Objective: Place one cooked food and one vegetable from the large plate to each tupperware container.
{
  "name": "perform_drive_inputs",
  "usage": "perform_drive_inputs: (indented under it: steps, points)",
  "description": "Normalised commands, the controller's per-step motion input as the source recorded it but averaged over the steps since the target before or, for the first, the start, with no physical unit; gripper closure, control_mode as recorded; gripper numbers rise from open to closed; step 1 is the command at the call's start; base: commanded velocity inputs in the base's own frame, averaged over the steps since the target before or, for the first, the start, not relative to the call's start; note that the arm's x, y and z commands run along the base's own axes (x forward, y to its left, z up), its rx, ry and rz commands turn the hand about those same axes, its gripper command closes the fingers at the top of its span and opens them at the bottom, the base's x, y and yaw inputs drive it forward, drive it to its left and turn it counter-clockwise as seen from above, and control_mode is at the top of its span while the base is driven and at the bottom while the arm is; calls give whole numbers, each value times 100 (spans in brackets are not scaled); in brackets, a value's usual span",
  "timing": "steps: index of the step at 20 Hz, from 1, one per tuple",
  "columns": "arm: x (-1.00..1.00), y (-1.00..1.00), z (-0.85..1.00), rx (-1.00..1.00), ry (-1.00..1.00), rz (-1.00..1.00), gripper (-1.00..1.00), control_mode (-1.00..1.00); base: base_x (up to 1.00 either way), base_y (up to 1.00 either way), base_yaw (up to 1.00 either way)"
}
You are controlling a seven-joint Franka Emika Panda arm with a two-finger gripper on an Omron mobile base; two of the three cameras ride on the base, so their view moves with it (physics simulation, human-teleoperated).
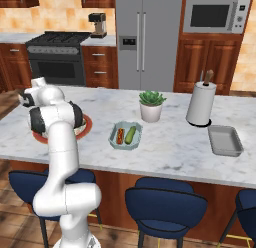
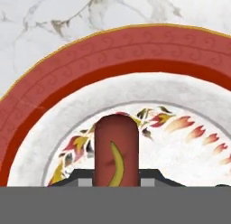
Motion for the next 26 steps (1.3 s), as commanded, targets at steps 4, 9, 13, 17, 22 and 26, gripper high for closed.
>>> perform_drive_inputs:
  steps: [4,9,13,17,22,26]
  points:
    - [-99,-69,15,0,-2,-26,100,-100,0,0,0]
    - [-77,-91,29,5,-2,-30,100,-100,0,0,0]
    - [-41,-91,63,21,-5,-27,100,-100,0,0,0]
    - [-18,-73,60,4,-1,-18,100,-100,0,0,0]
    - [-3,-77,22,-3,1,0,100,-100,0,0,0]
    - [-17,-61,24,-12,4,7,100,-100,0,0,0]
